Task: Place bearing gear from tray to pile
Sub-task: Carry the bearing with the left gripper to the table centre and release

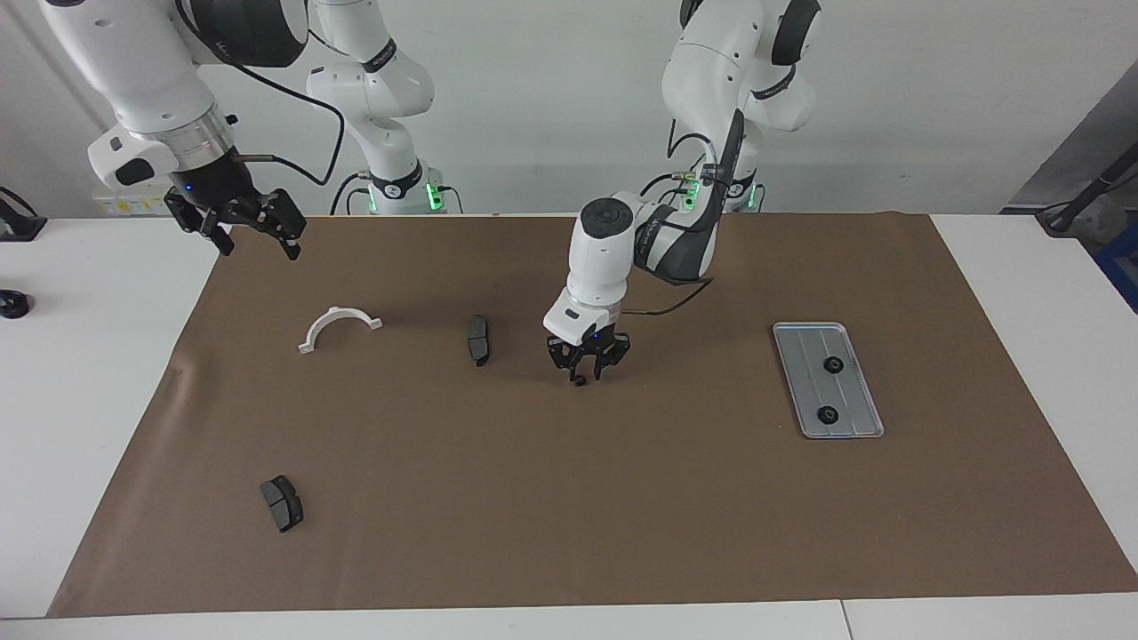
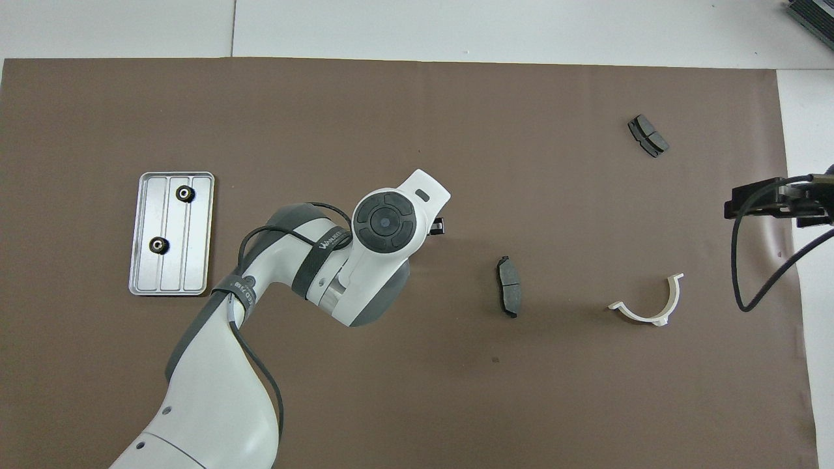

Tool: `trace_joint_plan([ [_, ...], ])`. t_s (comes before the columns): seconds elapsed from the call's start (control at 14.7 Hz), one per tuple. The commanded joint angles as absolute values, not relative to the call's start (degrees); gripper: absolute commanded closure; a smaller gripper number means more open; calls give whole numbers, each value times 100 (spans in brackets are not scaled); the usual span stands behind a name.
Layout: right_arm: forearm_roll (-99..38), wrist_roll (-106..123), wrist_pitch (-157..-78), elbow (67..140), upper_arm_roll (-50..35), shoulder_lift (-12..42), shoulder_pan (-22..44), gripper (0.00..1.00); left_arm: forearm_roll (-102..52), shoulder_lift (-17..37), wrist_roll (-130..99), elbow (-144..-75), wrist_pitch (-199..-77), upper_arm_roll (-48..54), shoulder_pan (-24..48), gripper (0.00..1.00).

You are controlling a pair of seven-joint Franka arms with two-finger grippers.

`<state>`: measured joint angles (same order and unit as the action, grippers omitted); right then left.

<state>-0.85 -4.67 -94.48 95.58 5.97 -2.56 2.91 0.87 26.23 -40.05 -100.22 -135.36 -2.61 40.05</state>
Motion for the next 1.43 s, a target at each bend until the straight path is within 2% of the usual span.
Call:
trace_joint_plan([
  [0.0, -105, -431, -9360, 9580, 580, -325, 272, 0, 220, 2365, -4043, -10160, -13588, -360, 3816, 0],
  [0.48, -114, -378, -9422, 9624, 580, -325, 457, 0, 220, 1600, -2840, -10564, -13201, -352, 2665, 0],
  [0.61, -123, -212, -9692, 9869, 563, -404, 850, 0, 220, 1425, -2358, -10643, -12930, -343, 2261, 0],
  [0.75, -123, -281, -10307, 10089, 563, -317, 1316, 0, 220, 1310, -1987, -10722, -12561, -343, 1918, 0],
  [1.02, -114, -1176, -11142, 10046, 554, 517, 2195, 0, 202, 1152, -1154, -11126, -12586, -334, 1241, 0],
  [1.16, -114, -1860, -11870, 10011, 536, 1026, 2617, 0, 167, 1090, -749, -11302, -12621, -325, 907, 0],
  [1.36, -36, -2608, -12312, 9608, 536, 1773, 3154, 0, 141, 976, -64, -11591, -12603, -308, 371, 0],
])
